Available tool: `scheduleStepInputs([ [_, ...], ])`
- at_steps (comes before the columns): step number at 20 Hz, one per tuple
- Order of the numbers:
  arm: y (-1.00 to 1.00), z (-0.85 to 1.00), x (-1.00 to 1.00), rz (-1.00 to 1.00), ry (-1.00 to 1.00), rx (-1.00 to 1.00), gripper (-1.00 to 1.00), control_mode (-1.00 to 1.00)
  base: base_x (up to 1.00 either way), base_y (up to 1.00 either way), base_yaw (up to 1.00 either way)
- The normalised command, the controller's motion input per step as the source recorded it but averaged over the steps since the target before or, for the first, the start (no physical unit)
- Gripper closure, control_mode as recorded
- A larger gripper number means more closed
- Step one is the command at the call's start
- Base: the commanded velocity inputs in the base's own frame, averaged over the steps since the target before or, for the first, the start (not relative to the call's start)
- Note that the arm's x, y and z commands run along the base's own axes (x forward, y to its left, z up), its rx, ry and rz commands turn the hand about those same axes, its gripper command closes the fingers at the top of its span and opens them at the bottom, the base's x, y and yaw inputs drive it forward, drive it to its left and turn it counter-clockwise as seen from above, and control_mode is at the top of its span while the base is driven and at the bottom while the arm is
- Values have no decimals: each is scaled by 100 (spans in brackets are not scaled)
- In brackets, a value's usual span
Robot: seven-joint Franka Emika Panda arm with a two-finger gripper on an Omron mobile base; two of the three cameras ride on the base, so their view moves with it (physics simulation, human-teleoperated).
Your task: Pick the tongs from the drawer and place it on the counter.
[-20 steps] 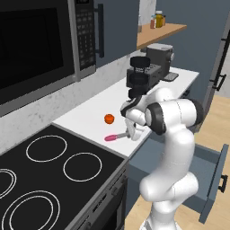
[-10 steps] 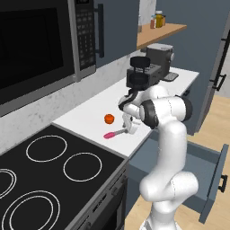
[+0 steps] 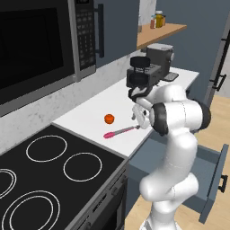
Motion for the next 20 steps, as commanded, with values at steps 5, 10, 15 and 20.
scheduleStepInputs([
  [5, -81, 100, -100, 0, 0, 6, -100, -100, 0, 0, 0],
  [10, -100, 80, -100, 3, 0, 1, -100, -100, 0, 0, 0],
  [15, -97, 54, -91, 6, 2, 4, -100, -100, 0, 0, 0],
  [20, -79, 22, -97, 14, -6, 10, -100, -100, 0, 0, 0],
])
